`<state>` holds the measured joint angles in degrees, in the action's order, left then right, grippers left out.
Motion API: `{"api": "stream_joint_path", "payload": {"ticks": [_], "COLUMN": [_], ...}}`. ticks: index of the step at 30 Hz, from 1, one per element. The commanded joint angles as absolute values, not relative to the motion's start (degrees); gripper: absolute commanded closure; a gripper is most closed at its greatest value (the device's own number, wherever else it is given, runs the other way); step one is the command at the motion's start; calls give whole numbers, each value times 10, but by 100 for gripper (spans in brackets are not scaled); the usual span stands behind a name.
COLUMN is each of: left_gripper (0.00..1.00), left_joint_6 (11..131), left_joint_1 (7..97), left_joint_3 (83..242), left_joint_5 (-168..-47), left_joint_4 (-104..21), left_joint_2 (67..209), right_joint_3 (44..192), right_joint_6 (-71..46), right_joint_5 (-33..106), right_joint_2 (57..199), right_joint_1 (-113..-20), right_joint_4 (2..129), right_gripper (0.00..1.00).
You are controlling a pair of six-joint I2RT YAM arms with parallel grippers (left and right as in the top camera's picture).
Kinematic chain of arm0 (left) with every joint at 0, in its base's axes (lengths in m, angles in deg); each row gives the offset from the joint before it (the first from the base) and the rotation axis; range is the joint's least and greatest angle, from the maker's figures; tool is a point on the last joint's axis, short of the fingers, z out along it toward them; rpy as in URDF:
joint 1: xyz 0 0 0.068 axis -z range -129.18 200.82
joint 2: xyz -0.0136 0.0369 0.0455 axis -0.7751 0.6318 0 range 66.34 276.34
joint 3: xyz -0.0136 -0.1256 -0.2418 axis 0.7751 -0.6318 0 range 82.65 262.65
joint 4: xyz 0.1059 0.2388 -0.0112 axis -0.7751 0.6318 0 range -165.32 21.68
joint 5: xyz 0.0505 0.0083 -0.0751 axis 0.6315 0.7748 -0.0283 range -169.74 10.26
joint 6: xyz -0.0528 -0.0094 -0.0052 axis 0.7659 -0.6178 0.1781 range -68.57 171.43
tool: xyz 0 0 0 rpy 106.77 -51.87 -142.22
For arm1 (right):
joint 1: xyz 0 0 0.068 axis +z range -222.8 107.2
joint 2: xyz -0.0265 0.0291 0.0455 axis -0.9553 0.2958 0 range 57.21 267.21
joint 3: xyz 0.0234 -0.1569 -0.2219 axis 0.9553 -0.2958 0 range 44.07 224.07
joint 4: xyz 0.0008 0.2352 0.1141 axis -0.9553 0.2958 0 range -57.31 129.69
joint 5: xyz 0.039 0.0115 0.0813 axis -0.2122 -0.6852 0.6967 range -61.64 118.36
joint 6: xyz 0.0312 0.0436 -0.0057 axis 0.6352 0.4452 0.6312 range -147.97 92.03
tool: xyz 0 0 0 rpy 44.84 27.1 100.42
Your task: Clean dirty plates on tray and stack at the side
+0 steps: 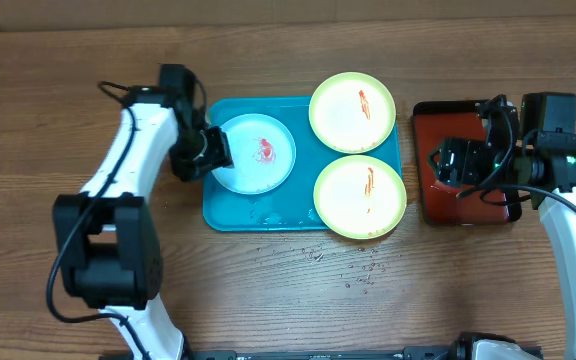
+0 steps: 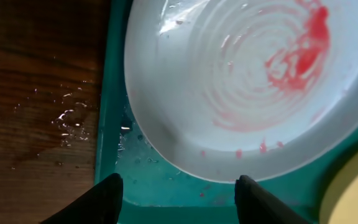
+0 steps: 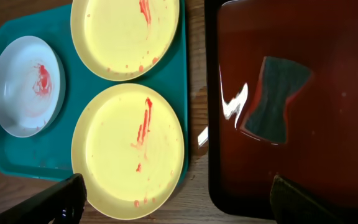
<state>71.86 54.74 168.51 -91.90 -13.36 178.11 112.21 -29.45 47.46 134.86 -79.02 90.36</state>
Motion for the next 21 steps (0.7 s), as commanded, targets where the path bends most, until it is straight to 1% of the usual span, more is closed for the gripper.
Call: {"api": "stream_joint_path", "payload": {"ticks": [1, 4, 9, 13, 21], "left_gripper": [43, 51, 56, 65, 67], "left_joint_6": [790, 794, 794, 794, 793], "left_joint_1": [558, 559, 559, 561, 577], "left_joint_3": [1697, 1697, 1696, 1696, 1694], "left_joint_5": [-846, -841, -843, -854, -855], "left_joint_4": [-135, -139, -168, -185, -201], "left_joint_2": [1808, 1824, 1844, 1851, 1853], "right_joint_3": [1138, 1138, 1138, 1138, 1138], "right_joint_6": [-293, -293, -293, -293, -293], "right_joint_5": [478, 478, 478, 478, 478], "right_joint_2": [1346, 1346, 1346, 1346, 1346], "right_joint_1": [-785, -785, -785, -785, -785], "right_joint_4": [901, 901, 900, 900, 901], "right_gripper": [5, 6, 7, 8, 9]}}
